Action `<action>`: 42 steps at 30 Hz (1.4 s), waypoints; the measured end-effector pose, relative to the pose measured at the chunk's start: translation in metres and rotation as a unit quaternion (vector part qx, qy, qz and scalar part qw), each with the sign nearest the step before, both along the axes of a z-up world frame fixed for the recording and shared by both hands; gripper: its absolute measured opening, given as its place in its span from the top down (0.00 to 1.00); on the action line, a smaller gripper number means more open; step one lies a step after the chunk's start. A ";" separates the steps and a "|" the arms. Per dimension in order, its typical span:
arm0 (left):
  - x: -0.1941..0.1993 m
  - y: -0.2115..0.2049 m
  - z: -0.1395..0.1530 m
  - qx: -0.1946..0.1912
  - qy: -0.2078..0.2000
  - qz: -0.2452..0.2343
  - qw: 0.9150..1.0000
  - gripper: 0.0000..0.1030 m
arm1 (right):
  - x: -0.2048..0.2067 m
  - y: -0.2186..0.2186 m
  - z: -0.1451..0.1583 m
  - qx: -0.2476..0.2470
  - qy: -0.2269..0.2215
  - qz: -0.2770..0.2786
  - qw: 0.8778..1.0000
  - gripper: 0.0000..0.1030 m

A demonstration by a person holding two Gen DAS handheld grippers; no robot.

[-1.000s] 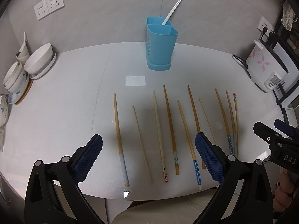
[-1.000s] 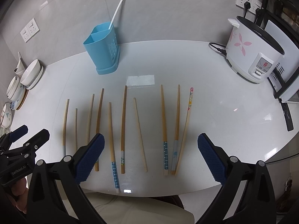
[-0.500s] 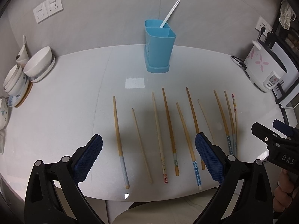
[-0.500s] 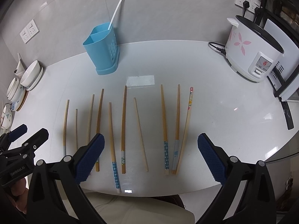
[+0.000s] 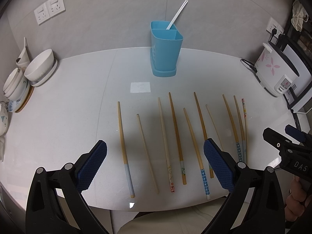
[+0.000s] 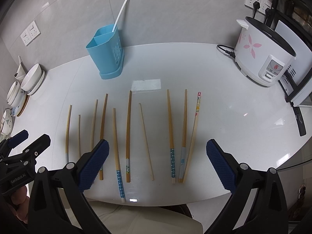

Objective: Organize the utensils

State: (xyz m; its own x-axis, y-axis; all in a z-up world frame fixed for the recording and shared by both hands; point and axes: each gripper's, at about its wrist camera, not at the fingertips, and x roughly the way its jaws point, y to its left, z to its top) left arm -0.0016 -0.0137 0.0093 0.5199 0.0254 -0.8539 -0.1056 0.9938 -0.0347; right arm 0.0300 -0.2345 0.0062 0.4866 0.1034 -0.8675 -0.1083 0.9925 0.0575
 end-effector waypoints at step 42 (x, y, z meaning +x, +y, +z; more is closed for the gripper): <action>0.043 0.082 -0.122 -0.020 0.143 0.070 0.987 0.17 | 0.037 0.107 -0.112 -0.033 0.156 0.144 0.977 0.57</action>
State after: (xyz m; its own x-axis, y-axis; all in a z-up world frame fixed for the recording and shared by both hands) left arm 0.0410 0.0682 -0.1128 0.2519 0.0442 -0.9667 -0.2534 0.9671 -0.0218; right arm 0.0672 -0.1274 -0.1059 0.1570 0.1365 -0.9781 -0.3712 0.9260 0.0696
